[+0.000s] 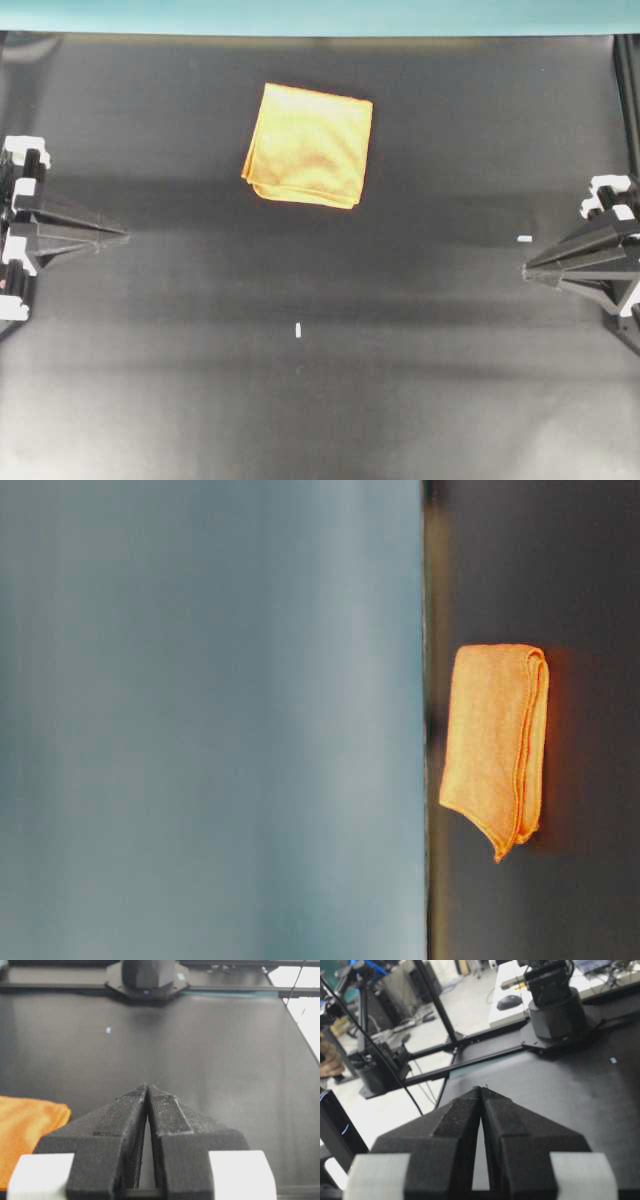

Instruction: Push an orange cloth with the left arm to wipe the desk.

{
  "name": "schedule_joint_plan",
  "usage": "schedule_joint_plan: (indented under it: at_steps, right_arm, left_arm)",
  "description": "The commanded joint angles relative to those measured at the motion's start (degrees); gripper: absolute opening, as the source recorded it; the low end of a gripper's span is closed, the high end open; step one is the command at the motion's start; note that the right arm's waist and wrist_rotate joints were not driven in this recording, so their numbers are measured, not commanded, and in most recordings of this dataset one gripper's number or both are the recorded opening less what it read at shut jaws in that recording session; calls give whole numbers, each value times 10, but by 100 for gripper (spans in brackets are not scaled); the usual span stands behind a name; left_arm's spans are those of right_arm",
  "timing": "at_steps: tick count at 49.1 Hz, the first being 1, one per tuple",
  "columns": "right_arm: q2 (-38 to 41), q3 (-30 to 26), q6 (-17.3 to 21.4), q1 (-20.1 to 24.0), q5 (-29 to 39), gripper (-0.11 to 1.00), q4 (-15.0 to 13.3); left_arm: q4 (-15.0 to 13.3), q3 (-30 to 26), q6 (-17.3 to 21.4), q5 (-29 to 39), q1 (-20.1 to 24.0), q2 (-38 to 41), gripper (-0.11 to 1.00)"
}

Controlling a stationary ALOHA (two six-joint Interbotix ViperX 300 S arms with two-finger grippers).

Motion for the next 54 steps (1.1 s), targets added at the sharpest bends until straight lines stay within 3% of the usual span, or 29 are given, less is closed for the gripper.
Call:
schedule_joint_plan:
  at_steps: [1,15,31,37,48,50,54]
  right_arm:
    - [7,-6,0,0,-4,3,1]
    - [3,1,0,0,33,0,0]
    - [2,12,1,0,50,0,0]
    - [2,14,1,-1,51,0,1]
    - [-4,21,0,-1,51,0,0]
    - [-4,22,1,0,51,0,1]
    - [-8,25,1,0,51,0,1]
  left_arm:
    - [24,-1,1,5,25,40,6]
    - [24,-25,2,-42,126,183,0]
    - [23,-104,-1,-162,192,376,2]
    - [23,-159,-7,-166,208,465,21]
    - [24,-256,-21,-166,231,606,82]
    - [24,-271,-22,-167,236,627,88]
    - [24,-299,-25,-169,243,665,87]
